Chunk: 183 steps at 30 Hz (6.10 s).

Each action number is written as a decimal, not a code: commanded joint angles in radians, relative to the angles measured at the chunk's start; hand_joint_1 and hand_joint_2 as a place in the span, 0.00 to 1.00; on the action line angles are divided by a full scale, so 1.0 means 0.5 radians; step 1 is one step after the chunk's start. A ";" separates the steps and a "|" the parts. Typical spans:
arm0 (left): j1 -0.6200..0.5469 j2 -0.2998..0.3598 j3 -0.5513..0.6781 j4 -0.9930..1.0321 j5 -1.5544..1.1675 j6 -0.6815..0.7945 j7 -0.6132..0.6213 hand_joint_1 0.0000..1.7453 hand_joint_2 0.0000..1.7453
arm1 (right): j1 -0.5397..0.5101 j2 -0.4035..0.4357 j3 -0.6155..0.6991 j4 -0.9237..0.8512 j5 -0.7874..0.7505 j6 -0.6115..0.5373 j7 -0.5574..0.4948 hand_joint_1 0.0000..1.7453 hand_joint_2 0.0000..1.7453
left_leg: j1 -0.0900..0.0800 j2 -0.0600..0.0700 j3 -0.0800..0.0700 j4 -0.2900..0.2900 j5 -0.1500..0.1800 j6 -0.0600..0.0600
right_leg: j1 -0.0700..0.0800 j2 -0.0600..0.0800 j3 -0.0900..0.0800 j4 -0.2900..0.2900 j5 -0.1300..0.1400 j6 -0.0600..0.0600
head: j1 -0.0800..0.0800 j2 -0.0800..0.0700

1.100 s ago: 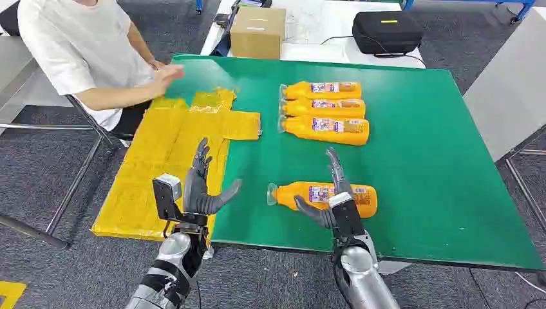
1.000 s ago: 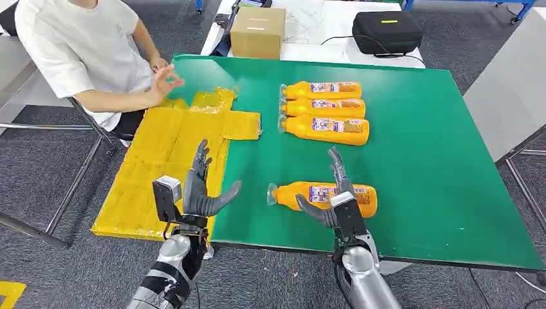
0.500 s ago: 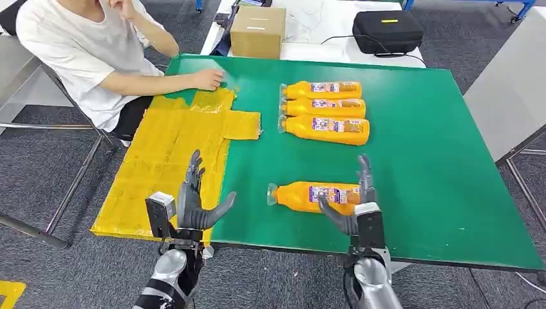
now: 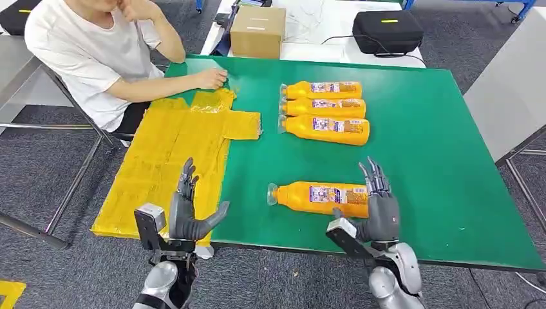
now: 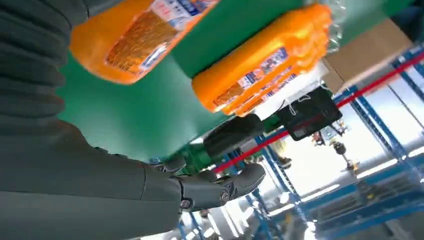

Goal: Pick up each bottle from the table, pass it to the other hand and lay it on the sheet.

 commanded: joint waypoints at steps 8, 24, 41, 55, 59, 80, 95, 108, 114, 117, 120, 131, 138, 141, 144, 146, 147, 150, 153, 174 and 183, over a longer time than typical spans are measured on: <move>-0.008 0.024 -0.023 0.001 -0.035 -0.050 0.040 0.00 1.00 | -0.309 -0.215 0.314 0.345 0.045 0.348 0.167 0.00 1.00 | 0.001 0.005 0.007 -0.001 -0.001 -0.002 | 0.001 0.005 0.005 -0.002 0.000 -0.002 | 0.000 0.000; 0.001 0.034 -0.087 0.028 -0.069 -0.072 0.082 0.00 1.00 | -0.529 -0.198 0.541 0.733 0.164 0.659 0.507 0.00 1.00 | 0.001 0.004 0.008 -0.002 -0.001 -0.002 | 0.001 0.004 0.006 -0.002 0.000 -0.002 | 0.000 0.000; 0.052 0.046 0.000 -0.090 -0.160 -0.060 0.127 0.00 1.00 | -0.695 -0.194 0.705 0.597 0.470 0.874 0.978 0.00 1.00 | 0.000 0.006 0.007 -0.002 -0.001 -0.002 | 0.001 0.006 0.004 0.000 0.000 -0.002 | 0.000 0.000; -0.077 0.052 -0.029 0.075 -0.187 -0.091 0.131 0.00 1.00 | -0.925 -0.211 0.855 1.082 0.104 1.266 0.838 1.00 1.00 | 0.001 0.001 0.011 -0.002 0.001 -0.002 | 0.001 0.001 0.009 -0.002 0.001 -0.002 | 0.000 0.000; -0.084 0.052 -0.029 0.083 -0.187 -0.090 0.131 0.00 1.00 | -0.940 -0.211 0.876 1.110 0.086 1.275 0.846 1.00 1.00 | 0.001 -0.001 0.012 -0.003 0.002 -0.001 | 0.001 -0.001 0.011 -0.003 0.001 0.000 | 0.000 0.000; 0.003 -0.009 -0.115 0.114 0.744 -0.093 0.676 0.00 1.00 | -0.187 0.157 0.112 -0.082 -1.527 1.135 0.151 1.00 1.00 | 0.003 0.002 0.025 -0.002 -0.004 -0.005 | 0.004 0.002 0.023 -0.002 -0.001 -0.004 | -0.001 0.000; -0.012 0.105 -0.503 -0.060 0.576 -0.135 0.570 0.00 1.00 | -0.281 0.113 0.732 0.212 -1.056 1.210 0.145 1.00 1.00 | 0.002 0.004 0.010 -0.001 -0.002 -0.002 | 0.002 0.004 0.009 -0.003 0.001 -0.001 | 0.001 0.000; -0.002 0.088 -0.459 -0.224 0.593 0.010 0.481 0.00 1.00 | -0.281 0.225 0.967 0.293 -0.970 1.104 0.122 1.00 1.00 | 0.003 0.004 0.008 -0.002 -0.001 -0.002 | 0.002 0.004 0.007 -0.003 0.000 -0.001 | 0.000 0.000; 0.010 0.129 -0.538 -0.191 0.848 -0.233 0.628 0.00 1.00 | -0.373 0.247 0.963 0.285 -1.035 1.020 0.140 1.00 1.00 | 0.002 0.005 0.012 -0.002 -0.003 -0.003 | 0.002 0.005 0.011 -0.003 0.000 -0.002 | 0.001 0.000; 0.026 0.147 -0.556 -0.195 0.919 -0.314 0.678 0.00 1.00 | -0.448 0.271 0.964 0.322 -1.022 0.997 0.187 1.00 1.00 | 0.002 0.009 0.010 -0.001 -0.002 -0.003 | 0.002 0.008 0.008 -0.002 0.001 -0.002 | 0.000 0.000; 0.026 0.147 -0.556 -0.195 0.919 -0.314 0.678 0.00 1.00 | -0.448 0.271 0.964 0.322 -1.022 0.997 0.187 1.00 1.00 | 0.001 0.004 0.005 -0.002 0.000 -0.001 | 0.001 0.004 0.004 -0.002 0.001 0.000 | 0.002 0.000; -0.065 0.095 -0.511 0.059 1.130 -0.325 0.724 1.00 1.00 | -0.402 0.323 0.978 0.149 -1.127 0.890 0.096 1.00 1.00 | 0.001 0.005 0.009 -0.002 -0.002 -0.002 | 0.001 0.005 0.008 -0.002 -0.001 -0.001 | 0.001 0.000; -0.065 0.058 -0.375 0.022 1.287 -0.210 0.709 1.00 1.00 | -0.374 0.381 1.016 0.154 -1.089 0.746 0.051 0.00 0.00 | 0.002 0.006 0.009 -0.001 -0.002 -0.003 | 0.002 0.006 0.007 -0.001 0.000 -0.002 | 0.002 0.000; -0.088 0.066 -0.363 0.017 1.267 -0.135 0.681 1.00 1.00 | -0.351 0.375 1.045 0.104 -1.061 0.666 0.006 0.00 0.00 | 0.002 0.004 0.008 -0.001 -0.002 -0.003 | 0.002 0.004 0.007 -0.001 -0.001 -0.002 | 0.001 0.000; -0.087 0.036 -0.363 -0.013 1.101 0.071 0.554 1.00 1.00 | -0.327 0.363 1.051 0.058 -1.044 0.585 -0.040 0.00 0.00 | 0.002 0.007 0.009 -0.001 -0.003 -0.002 | 0.002 0.007 0.007 -0.001 0.000 -0.001 | 0.001 0.000; -0.118 0.030 -0.348 -0.063 1.018 0.170 0.483 1.00 1.00 | -0.302 0.360 1.068 -0.003 -1.040 0.528 -0.078 0.00 0.00 | 0.002 0.003 0.003 0.000 0.000 -0.001 | 0.001 0.002 0.002 0.000 0.001 0.000 | 0.001 0.000; -0.133 0.038 -0.335 -0.081 0.990 0.205 0.480 1.00 1.00 | -0.290 0.359 1.073 -0.026 -1.031 0.502 -0.081 0.00 0.00 | 0.002 0.003 0.006 0.000 -0.002 -0.002 | 0.001 0.003 0.005 0.001 -0.001 -0.001 | 0.001 0.000; -0.200 0.088 -0.338 -0.071 0.776 0.380 0.442 1.00 1.00 | -0.252 0.349 1.068 -0.054 -0.972 0.393 -0.092 0.00 0.00 | 0.002 0.004 0.005 0.000 -0.002 -0.003 | 0.002 0.005 0.005 0.000 0.000 -0.002 | 0.002 0.000; -0.232 0.105 -0.334 -0.047 0.687 0.435 0.419 1.00 1.00 | -0.236 0.339 1.065 -0.057 -0.949 0.348 -0.104 0.00 0.00 | 0.004 0.005 0.007 -0.001 -0.002 -0.003 | 0.004 0.004 0.004 -0.002 0.001 -0.003 | -0.002 0.000; -0.603 0.271 -0.289 0.463 -0.581 0.673 0.530 1.00 1.00 | -0.089 0.345 0.900 -0.134 -0.893 0.195 -0.187 0.00 0.00 | 0.003 -0.007 0.009 -0.004 0.002 -0.003 | 0.002 -0.008 0.010 -0.004 -0.001 -0.003 | 0.001 0.000; -1.229 0.588 -0.351 1.513 -1.913 0.371 1.205 1.00 1.00 | 0.012 0.527 0.776 -0.024 -1.145 0.282 -0.369 0.00 0.00 | 0.004 -0.001 0.007 -0.002 0.004 -0.005 | 0.003 -0.002 0.004 -0.001 0.002 -0.002 | 0.001 0.000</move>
